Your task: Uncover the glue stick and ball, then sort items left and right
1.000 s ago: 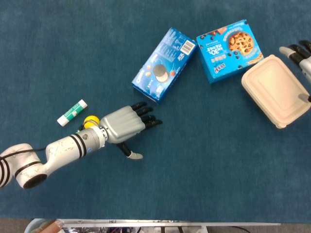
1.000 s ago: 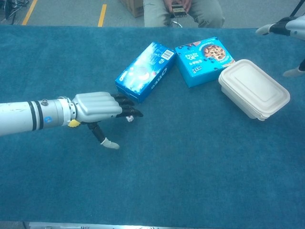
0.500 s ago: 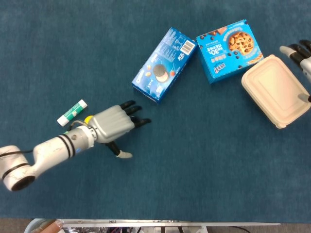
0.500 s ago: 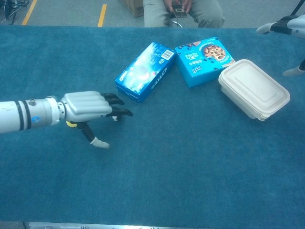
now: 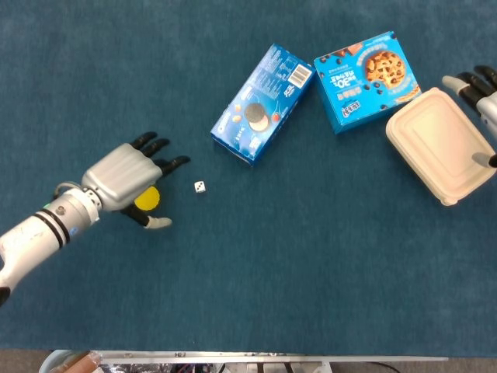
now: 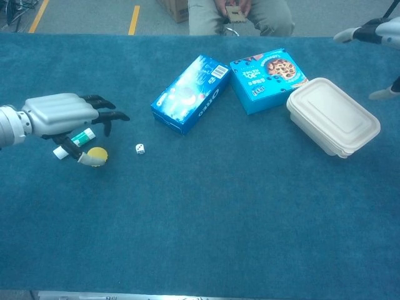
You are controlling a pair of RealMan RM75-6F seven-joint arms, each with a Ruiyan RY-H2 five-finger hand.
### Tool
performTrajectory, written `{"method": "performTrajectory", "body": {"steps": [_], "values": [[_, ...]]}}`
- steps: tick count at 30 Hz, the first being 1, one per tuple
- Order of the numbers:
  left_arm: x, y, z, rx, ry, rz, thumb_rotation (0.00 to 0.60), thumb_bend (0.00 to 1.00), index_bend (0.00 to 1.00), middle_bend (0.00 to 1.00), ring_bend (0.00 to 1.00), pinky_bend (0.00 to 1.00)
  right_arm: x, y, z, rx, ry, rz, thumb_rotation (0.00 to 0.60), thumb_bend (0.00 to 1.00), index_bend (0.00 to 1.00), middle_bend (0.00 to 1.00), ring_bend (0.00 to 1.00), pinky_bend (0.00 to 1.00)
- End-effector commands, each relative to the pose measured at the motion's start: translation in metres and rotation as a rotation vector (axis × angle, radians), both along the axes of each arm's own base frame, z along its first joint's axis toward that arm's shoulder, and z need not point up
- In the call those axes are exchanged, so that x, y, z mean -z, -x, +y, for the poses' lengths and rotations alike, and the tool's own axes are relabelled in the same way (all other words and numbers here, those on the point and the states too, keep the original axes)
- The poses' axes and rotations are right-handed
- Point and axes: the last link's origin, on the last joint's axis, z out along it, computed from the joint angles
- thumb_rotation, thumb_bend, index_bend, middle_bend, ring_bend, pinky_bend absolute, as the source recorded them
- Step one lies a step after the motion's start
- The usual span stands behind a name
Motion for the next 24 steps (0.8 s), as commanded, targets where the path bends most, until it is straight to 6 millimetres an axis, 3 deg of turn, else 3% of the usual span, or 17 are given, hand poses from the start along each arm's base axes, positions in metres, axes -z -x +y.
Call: {"method": "performTrajectory", "body": {"steps": [1, 10, 15, 24], "values": [[0.001, -0.011, -0.007, 0.005, 0.029, -0.053, 0.251, 0.17, 0.34, 0.31, 0.03, 0.03, 0.0, -0.001, 0.001, -0.001, 0.001, -0.002, 0.6, 0.14, 0.0, 0.13, 0.06, 0.16], [0.026, -0.035, -0.018, 0.056, 0.111, -0.108, 0.253, 0.17, 0.29, 0.23, 0.03, 0.03, -0.003, 0.005, 0.003, 0.015, 0.01, -0.001, 0.6, 0.14, 0.0, 0.13, 0.06, 0.16], [0.037, -0.037, -0.013, 0.072, 0.111, -0.084, 0.247, 0.17, 0.24, 0.17, 0.0, 0.03, -0.006, 0.01, 0.004, 0.029, 0.014, -0.001, 0.6, 0.14, 0.0, 0.13, 0.06, 0.16], [0.047, -0.029, -0.009, 0.057, 0.097, -0.042, 0.246, 0.17, 0.23, 0.17, 0.0, 0.03, -0.007, 0.014, 0.005, 0.038, 0.016, -0.005, 0.6, 0.14, 0.0, 0.13, 0.06, 0.16]]}}
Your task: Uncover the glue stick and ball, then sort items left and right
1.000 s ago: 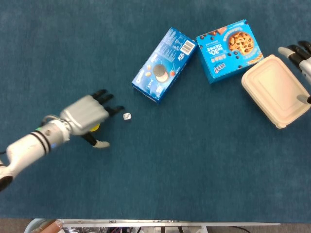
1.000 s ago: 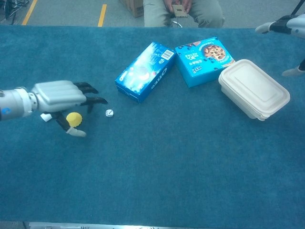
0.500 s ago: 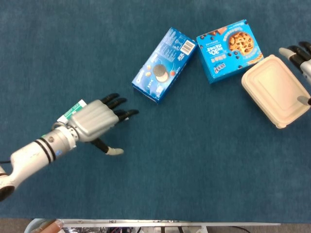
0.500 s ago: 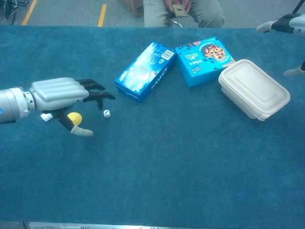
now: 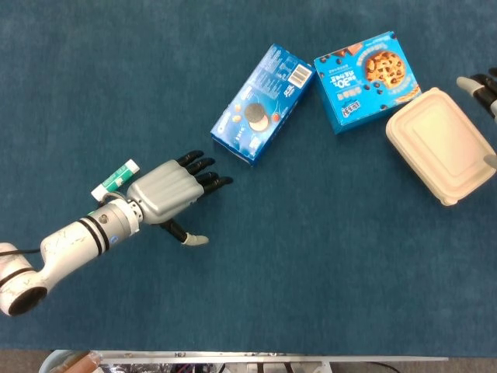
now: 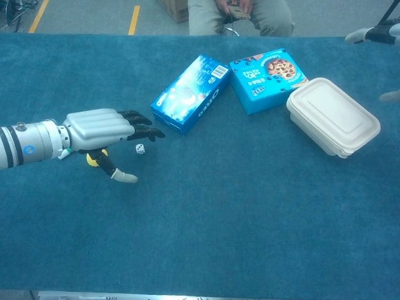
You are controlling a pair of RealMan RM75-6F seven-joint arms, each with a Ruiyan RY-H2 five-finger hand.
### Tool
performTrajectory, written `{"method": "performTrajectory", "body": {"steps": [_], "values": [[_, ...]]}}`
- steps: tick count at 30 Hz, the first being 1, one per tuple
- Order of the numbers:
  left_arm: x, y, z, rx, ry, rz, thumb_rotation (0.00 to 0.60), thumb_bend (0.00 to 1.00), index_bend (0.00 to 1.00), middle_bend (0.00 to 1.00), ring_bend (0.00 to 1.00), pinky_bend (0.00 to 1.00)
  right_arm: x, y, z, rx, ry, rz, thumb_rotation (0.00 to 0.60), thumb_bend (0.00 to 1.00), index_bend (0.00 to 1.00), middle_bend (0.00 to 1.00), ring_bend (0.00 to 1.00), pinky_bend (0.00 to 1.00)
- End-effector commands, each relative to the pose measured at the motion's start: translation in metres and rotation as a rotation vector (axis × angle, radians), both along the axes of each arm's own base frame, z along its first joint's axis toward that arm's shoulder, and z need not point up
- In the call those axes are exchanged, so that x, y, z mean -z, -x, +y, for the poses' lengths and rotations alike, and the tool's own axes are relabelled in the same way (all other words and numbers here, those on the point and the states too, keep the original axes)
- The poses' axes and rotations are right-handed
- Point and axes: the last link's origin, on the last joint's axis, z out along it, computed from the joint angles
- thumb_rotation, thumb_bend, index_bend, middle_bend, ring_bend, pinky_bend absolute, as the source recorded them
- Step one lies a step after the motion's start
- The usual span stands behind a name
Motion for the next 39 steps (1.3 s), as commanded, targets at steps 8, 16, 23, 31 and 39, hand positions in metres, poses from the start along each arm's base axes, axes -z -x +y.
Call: {"method": "performTrajectory", "body": {"steps": [8, 16, 23, 31, 39], "values": [[0.008, 0.01, 0.0, -0.025, 0.004, 0.03, 0.246, 0.17, 0.24, 0.18, 0.0, 0.03, -0.001, 0.003, 0.001, 0.007, 0.002, -0.002, 0.6, 0.14, 0.0, 0.13, 0.06, 0.16], [0.008, 0.02, -0.001, -0.041, 0.008, 0.06, 0.247, 0.17, 0.25, 0.2, 0.0, 0.03, 0.0, 0.004, 0.001, 0.01, 0.001, -0.004, 0.6, 0.14, 0.0, 0.13, 0.06, 0.16], [-0.002, 0.031, 0.001, -0.052, -0.011, 0.1, 0.245, 0.17, 0.27, 0.22, 0.0, 0.03, 0.002, 0.001, 0.0, 0.006, -0.002, -0.009, 0.6, 0.14, 0.0, 0.13, 0.06, 0.16], [-0.019, 0.046, -0.001, -0.085, -0.03, 0.143, 0.244, 0.17, 0.28, 0.24, 0.0, 0.03, 0.003, -0.003, 0.0, -0.002, -0.001, -0.014, 0.6, 0.14, 0.0, 0.13, 0.06, 0.16], [-0.036, 0.052, -0.005, -0.091, -0.06, 0.148, 0.238, 0.17, 0.28, 0.25, 0.0, 0.03, 0.003, -0.007, 0.001, -0.009, 0.002, -0.017, 0.6, 0.14, 0.0, 0.14, 0.06, 0.16]]}}
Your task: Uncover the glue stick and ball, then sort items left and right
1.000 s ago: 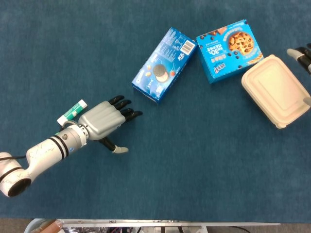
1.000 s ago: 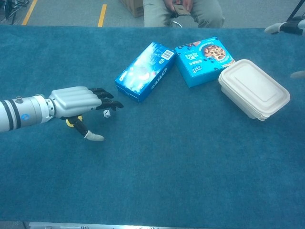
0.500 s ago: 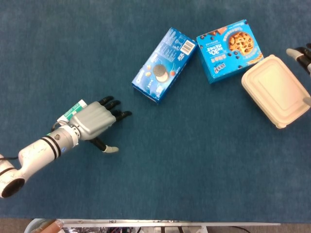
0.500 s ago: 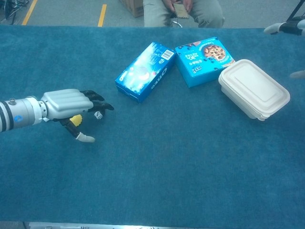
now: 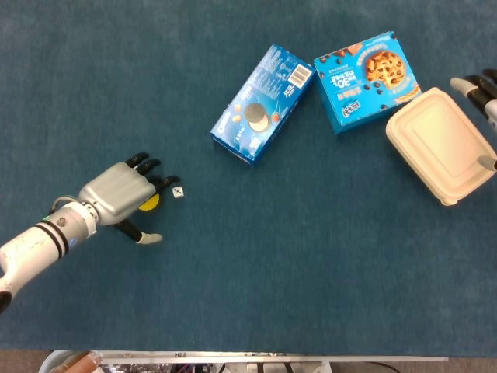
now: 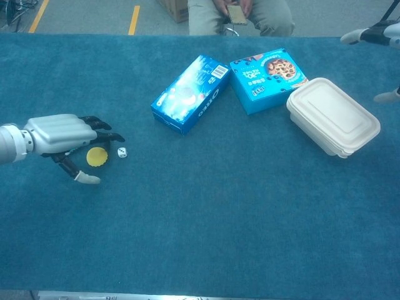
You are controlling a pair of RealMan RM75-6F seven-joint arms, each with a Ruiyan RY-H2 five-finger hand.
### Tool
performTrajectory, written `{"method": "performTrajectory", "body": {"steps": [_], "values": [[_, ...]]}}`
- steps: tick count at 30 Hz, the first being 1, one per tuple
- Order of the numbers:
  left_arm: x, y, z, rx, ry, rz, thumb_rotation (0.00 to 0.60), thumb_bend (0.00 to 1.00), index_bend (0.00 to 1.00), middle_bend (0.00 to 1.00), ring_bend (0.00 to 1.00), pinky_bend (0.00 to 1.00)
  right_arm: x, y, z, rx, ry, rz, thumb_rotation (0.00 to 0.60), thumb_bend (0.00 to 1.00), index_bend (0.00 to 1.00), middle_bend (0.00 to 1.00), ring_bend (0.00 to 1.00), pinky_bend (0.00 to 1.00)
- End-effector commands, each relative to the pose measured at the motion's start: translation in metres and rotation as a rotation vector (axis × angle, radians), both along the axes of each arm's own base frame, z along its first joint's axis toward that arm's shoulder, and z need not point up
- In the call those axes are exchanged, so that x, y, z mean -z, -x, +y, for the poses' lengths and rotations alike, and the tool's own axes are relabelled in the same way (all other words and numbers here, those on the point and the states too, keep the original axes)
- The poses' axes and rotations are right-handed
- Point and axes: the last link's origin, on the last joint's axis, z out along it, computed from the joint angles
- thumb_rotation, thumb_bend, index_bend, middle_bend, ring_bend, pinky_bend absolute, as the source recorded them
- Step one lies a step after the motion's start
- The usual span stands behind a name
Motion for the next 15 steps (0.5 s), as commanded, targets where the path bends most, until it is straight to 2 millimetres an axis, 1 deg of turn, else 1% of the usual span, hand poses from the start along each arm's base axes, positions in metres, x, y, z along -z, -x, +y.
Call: {"method": "performTrajectory", "body": {"steps": [1, 5, 9, 15], "values": [[-0.006, -0.005, -0.001, 0.002, -0.021, -0.029, 0.239, 0.17, 0.28, 0.25, 0.0, 0.03, -0.001, -0.001, 0.001, -0.001, 0.003, -0.002, 0.6, 0.14, 0.0, 0.14, 0.06, 0.16], [-0.01, -0.018, -0.004, 0.022, -0.031, -0.089, 0.241, 0.17, 0.28, 0.25, 0.0, 0.03, -0.001, -0.001, 0.001, 0.001, 0.004, -0.002, 0.6, 0.14, 0.0, 0.14, 0.06, 0.16], [-0.003, -0.027, -0.011, 0.022, 0.012, -0.122, 0.235, 0.17, 0.28, 0.25, 0.0, 0.03, -0.001, 0.002, 0.002, 0.008, 0.003, 0.0, 0.6, 0.14, 0.0, 0.14, 0.06, 0.16], [0.009, -0.03, -0.014, 0.024, 0.044, -0.135, 0.234, 0.17, 0.28, 0.25, 0.0, 0.03, -0.003, 0.006, 0.002, 0.018, 0.009, 0.001, 0.6, 0.14, 0.0, 0.14, 0.06, 0.16]]}}
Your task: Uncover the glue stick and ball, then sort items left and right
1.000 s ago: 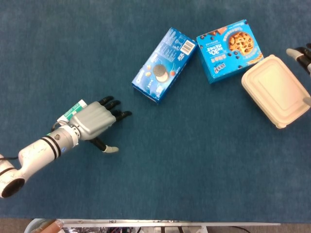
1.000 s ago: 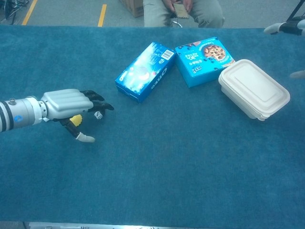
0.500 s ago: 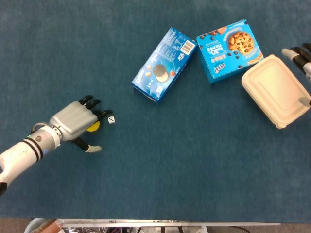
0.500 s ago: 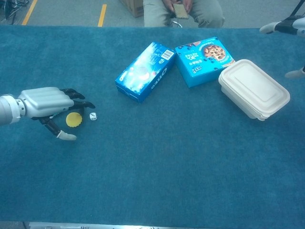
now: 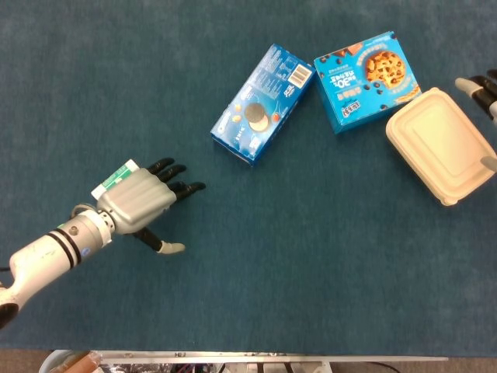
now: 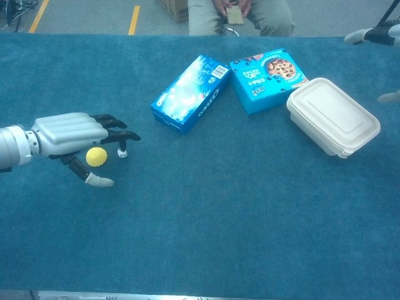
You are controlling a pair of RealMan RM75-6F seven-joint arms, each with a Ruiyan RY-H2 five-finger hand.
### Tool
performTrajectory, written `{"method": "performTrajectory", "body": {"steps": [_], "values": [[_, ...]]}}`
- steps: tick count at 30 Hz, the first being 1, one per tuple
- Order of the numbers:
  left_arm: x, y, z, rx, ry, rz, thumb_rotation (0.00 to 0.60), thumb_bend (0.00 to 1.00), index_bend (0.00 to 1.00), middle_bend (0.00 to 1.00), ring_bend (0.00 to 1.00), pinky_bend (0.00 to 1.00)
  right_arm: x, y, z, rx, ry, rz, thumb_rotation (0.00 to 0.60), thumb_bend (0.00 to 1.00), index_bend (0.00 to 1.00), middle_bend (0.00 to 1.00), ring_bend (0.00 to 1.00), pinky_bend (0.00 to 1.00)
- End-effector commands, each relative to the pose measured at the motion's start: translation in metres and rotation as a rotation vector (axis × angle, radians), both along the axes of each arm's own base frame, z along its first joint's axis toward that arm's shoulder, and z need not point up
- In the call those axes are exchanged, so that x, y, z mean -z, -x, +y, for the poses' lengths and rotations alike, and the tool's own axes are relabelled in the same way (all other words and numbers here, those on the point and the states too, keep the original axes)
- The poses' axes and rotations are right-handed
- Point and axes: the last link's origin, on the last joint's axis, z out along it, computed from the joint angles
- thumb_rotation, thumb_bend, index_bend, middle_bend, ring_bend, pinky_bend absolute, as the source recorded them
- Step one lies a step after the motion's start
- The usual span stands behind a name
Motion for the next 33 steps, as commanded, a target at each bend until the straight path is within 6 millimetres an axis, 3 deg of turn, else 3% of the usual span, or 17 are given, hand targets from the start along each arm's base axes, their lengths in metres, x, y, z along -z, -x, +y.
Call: {"method": "performTrajectory", "body": {"steps": [1, 9, 19, 33], "values": [[0.004, 0.0, 0.0, -0.003, 0.01, -0.001, 0.234, 0.17, 0.28, 0.25, 0.0, 0.03, -0.001, 0.001, 0.0, 0.003, 0.003, 0.001, 0.6, 0.14, 0.0, 0.14, 0.06, 0.16], [0.011, 0.003, -0.001, -0.028, 0.028, -0.008, 0.231, 0.17, 0.28, 0.25, 0.0, 0.03, -0.002, 0.005, 0.001, 0.012, 0.004, -0.001, 0.6, 0.14, 0.0, 0.14, 0.06, 0.16], [0.013, 0.01, 0.011, -0.063, -0.003, 0.0, 0.231, 0.17, 0.27, 0.24, 0.0, 0.03, -0.002, 0.005, 0.001, 0.014, 0.006, 0.0, 0.6, 0.14, 0.0, 0.14, 0.06, 0.16], [-0.004, 0.033, 0.023, -0.094, -0.057, 0.072, 0.229, 0.17, 0.27, 0.24, 0.0, 0.03, 0.001, 0.001, 0.0, 0.008, 0.002, 0.001, 0.6, 0.14, 0.0, 0.14, 0.06, 0.16]]}}
